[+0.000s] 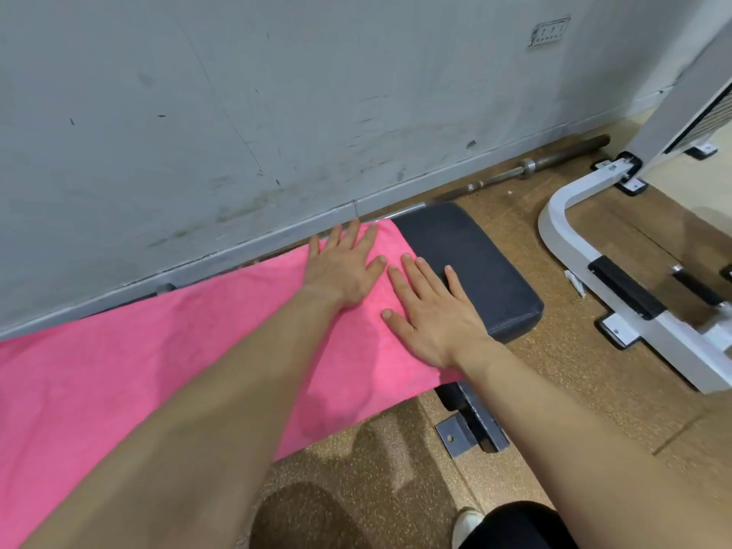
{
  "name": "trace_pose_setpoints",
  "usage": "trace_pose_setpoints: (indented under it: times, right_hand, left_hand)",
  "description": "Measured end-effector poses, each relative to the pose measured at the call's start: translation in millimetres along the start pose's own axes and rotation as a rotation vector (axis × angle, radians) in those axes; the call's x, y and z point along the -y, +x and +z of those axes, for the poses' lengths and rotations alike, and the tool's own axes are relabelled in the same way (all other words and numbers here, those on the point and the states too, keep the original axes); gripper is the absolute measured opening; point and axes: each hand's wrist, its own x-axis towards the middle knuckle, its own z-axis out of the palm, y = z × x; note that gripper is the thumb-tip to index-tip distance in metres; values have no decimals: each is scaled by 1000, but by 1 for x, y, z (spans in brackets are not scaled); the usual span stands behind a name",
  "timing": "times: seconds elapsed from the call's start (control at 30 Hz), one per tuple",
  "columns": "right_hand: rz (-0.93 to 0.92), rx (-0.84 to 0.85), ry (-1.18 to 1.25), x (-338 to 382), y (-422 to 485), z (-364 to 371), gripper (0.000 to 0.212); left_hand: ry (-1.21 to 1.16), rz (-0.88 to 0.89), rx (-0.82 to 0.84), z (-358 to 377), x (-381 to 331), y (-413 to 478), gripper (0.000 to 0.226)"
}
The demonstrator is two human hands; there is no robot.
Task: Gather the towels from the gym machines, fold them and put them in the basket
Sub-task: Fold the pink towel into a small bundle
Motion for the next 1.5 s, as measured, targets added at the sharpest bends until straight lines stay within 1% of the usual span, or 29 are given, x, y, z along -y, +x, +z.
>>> trace_pose_setpoints:
  times: [0.17,0.23,0.33,0.43,0.5,0.6,0.63,0.7,0.77,0.87,0.97,1.07,1.17,1.27,1.33,1.4,1.43,1.5]
  right_hand:
    - [-17,-3,-4,-5,2,1,74]
    - [-8,-2,-10,-5,2,0,74]
    - [15,-12,5,-1,-1,-5,75]
    - [11,-61,63,20,-7,-17,75]
    - [-26,-69,83,43,-11,-24,75]
    - [-103,-80,96,94,-17,-33,78]
    - [-132,-73,108,115,-20,-34,76]
    - [-188,-47,149,159,-27,-34,65]
    - [-247,-26,165,205,-35,-30,59]
    - [-323,-15,182,271,-51,-19,54]
    - [-404,4,196,324,-69,-6,49]
    - [-500,6,160,362,-84,7,45]
    - [-569,19,114,389,-96,19,47]
    - [-525,-10,128,404,-102,30,52]
    - [-470,-27,149,411,-103,35,54]
    - [-429,-44,129,417,-105,42,59]
    - [-406,-66,133,421,-106,45,59]
    - [-356,-120,173,427,-108,49,56]
  left_hand:
    - [23,34,-20,3,0,11,65]
    - [-26,51,-54,3,1,8,64]
    - [-150,61,-144,-1,6,-10,64]
    - [-177,36,-195,-6,28,-52,66]
    - [-178,-8,-194,-6,54,-92,67]
    - [-181,-152,-212,-5,102,-164,71]
    - [-185,-212,-226,-5,118,-189,71]
    - [-208,-335,-256,-2,146,-239,71]
    - [-242,-443,-279,4,165,-289,66]
    - [-250,-546,-318,18,180,-355,58]
    - [-208,-611,-369,32,190,-402,52]
    - [-234,-677,-408,40,199,-430,47]
    - [-196,-642,-477,43,207,-447,40]
    - [-182,-580,-538,38,218,-456,26]
    - [-246,-558,-547,31,225,-456,15]
    - [-360,-541,-536,24,225,-454,11]
    - [-456,-539,-531,20,223,-452,10]
    - [-722,-560,-532,13,216,-449,15]
